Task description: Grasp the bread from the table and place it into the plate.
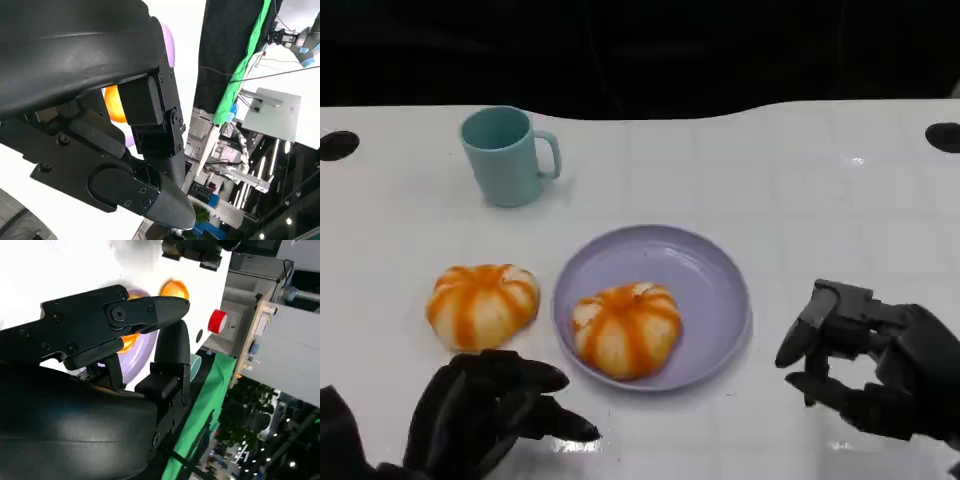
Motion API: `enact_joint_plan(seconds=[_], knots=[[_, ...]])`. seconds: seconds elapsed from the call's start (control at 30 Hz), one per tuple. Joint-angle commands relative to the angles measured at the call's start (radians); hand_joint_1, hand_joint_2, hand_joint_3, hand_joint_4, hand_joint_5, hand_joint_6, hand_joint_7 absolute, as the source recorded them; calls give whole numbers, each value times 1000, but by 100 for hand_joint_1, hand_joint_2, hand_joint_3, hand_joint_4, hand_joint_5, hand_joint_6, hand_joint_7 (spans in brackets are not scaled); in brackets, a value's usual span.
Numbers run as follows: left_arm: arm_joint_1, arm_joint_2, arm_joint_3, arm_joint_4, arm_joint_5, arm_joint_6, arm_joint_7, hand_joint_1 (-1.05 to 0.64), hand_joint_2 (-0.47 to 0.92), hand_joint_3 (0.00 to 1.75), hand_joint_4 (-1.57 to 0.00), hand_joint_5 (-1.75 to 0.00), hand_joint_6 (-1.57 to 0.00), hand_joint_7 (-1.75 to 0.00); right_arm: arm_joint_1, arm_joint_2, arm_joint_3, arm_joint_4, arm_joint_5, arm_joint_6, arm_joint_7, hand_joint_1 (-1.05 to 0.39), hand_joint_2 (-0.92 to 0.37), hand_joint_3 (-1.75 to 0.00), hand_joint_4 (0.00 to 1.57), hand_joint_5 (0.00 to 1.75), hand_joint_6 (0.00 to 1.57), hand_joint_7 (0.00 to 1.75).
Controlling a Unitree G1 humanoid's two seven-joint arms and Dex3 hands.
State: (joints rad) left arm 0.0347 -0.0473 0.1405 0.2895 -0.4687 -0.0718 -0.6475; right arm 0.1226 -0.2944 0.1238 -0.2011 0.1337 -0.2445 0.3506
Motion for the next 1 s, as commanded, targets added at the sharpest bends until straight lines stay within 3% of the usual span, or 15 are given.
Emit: enact_joint_plan(seconds=[0.03, 0.3, 0.67, 1.0], knots=[[5, 12, 5, -15, -2, 3, 10, -97, 81, 0, -157, -18, -153, 0, 50, 5, -26, -53, 1, 38, -11, -43, -92, -31, 71, 175, 52, 159], [8, 13, 6, -19, -4, 4, 7, -98, 82, 0, -157, -18, -153, 0, 109, 20, -31, -75, -10, 64, -10, -44, -92, -31, 71, 175, 47, 174], [12, 14, 3, -29, -3, 11, 10, -97, 82, 0, -157, -18, -153, 0, 68, 32, -27, 29, -29, 41, 15, -42, -92, -30, 72, 175, 49, 175], [11, 17, 6, -26, -3, 7, 6, -97, 82, 0, -157, -17, -153, 0, 29, 22, -27, 59, -48, 110, 37, -42, -92, -28, 75, 175, 50, 175]])
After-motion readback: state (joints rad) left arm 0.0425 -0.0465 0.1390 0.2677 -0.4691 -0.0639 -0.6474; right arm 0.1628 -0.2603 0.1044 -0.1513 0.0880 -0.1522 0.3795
